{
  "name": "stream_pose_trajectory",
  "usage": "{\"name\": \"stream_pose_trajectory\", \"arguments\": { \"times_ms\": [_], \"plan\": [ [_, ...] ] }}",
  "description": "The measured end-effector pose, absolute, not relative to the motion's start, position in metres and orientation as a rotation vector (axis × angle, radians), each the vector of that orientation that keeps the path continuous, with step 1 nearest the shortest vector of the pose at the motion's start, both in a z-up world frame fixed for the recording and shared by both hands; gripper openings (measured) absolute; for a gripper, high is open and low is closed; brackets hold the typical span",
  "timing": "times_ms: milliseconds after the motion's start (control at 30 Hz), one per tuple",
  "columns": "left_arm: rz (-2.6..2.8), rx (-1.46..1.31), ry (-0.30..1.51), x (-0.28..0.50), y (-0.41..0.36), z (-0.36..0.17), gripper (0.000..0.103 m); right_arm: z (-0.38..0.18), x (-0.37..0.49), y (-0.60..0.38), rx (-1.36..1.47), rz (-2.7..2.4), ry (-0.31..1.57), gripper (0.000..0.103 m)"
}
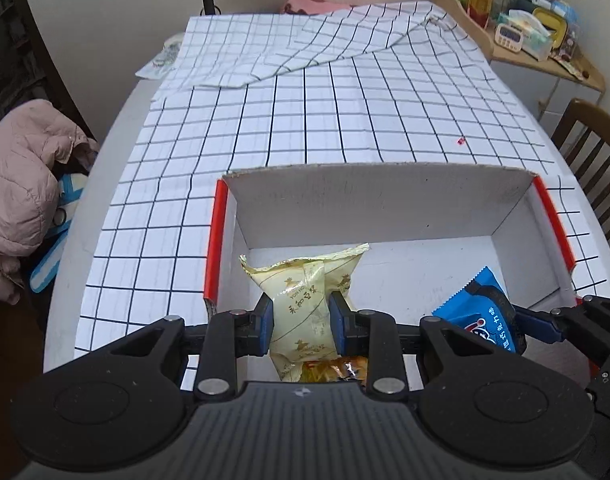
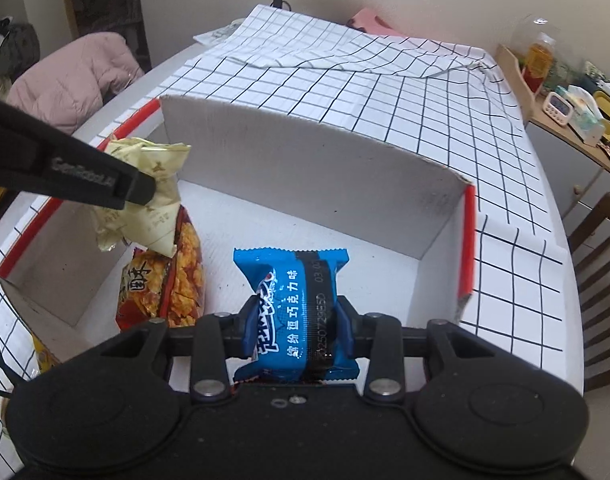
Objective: Organize snacks
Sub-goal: 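Carry both held packets into the red box and open both tools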
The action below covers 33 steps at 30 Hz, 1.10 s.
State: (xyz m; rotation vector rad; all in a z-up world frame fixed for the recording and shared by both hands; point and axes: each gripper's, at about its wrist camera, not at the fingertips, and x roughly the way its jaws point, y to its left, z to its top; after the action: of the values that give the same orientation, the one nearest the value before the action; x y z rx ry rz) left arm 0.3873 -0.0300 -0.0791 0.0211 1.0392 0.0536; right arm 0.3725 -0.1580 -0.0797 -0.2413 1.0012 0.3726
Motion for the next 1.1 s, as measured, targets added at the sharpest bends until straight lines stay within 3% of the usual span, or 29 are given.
{"name": "stream_pose_trajectory", "arguments": {
  "times_ms": [667,767,933,1100],
  "plan": [
    [0.045,-0.078,1.048,0.384,-0.01,-0.071,0.029,-0.071,0.37,-0.166,-0.152,0.367,1.021,0.04],
    [0.031,-0.096,1.03,0.376,-0.007,-0.063,0.029,-0.06,0.362,-0.17,-0.131,0.375,0.997,0.046],
    [0.012,-0.102,1.003,0.361,-0.002,-0.05,0.03,-0.038,0.344,-0.175,-0.108,0.37,0.931,0.075],
    [-0.006,-0.113,0.979,0.342,0.003,-0.038,0.03,-0.019,0.325,-0.177,-0.087,0.373,0.887,0.08]
  ]
}}
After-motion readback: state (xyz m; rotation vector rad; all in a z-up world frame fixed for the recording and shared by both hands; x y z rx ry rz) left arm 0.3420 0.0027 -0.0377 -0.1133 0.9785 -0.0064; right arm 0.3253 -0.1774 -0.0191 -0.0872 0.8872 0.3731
